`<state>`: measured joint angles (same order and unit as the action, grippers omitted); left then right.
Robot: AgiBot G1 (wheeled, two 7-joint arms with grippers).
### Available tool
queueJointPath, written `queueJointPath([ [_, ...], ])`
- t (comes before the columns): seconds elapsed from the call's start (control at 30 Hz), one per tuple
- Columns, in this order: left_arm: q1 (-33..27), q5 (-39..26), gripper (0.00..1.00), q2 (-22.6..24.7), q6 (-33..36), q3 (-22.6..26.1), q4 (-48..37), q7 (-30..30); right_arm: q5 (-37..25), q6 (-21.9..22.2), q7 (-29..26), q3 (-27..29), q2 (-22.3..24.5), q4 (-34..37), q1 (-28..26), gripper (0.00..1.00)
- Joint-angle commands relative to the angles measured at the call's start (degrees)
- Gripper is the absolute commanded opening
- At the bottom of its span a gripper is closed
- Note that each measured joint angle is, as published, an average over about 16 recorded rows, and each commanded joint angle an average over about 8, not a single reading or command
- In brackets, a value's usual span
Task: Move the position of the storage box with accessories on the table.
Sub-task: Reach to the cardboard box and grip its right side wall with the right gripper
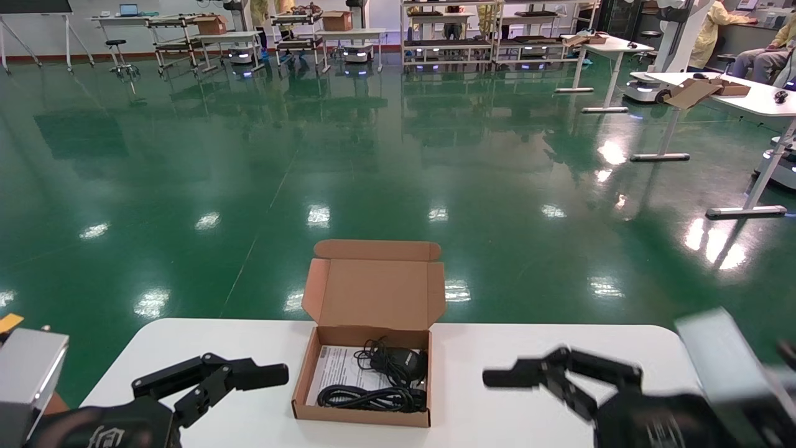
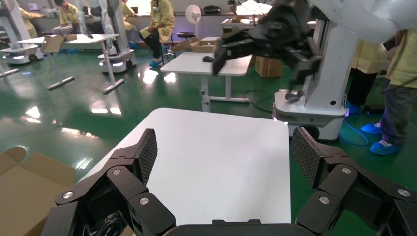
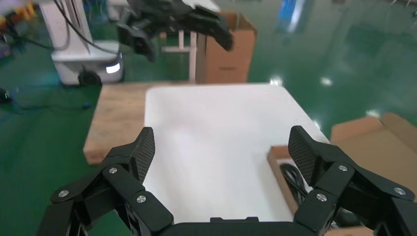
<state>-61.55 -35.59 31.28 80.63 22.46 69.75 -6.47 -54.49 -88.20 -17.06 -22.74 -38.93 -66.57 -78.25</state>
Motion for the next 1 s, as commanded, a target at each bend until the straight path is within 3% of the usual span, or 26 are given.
queueJointPath([
  [0.03,0.00,0.00,1.00,0.00,0.00,0.00,0.00,0.00,-2.70,-0.90,-2.41,-1.53,-1.08,1.77,-4.67,1.00],
  [0.3,0.00,0.00,1.00,0.00,0.00,0.00,0.00,0.00,-14.09,-1.42,-4.99,-10.05,-10.64,21.10,-19.38,1.00],
  [0.57,0.01,0.00,1.00,0.00,-0.01,0.00,0.00,0.00,-19.34,2.64,-2.58,-13.58,-18.46,41.51,-24.54,1.00],
  [0.73,0.02,0.00,1.00,0.00,-0.02,-0.01,-0.01,0.00,-19.88,4.24,-0.88,-13.63,-19.90,45.61,-25.33,1.00],
  [1.0,0.02,0.00,1.00,0.00,-0.01,-0.01,-0.01,0.00,-19.12,3.70,-1.67,-13.26,-19.19,43.77,-24.68,1.00],
])
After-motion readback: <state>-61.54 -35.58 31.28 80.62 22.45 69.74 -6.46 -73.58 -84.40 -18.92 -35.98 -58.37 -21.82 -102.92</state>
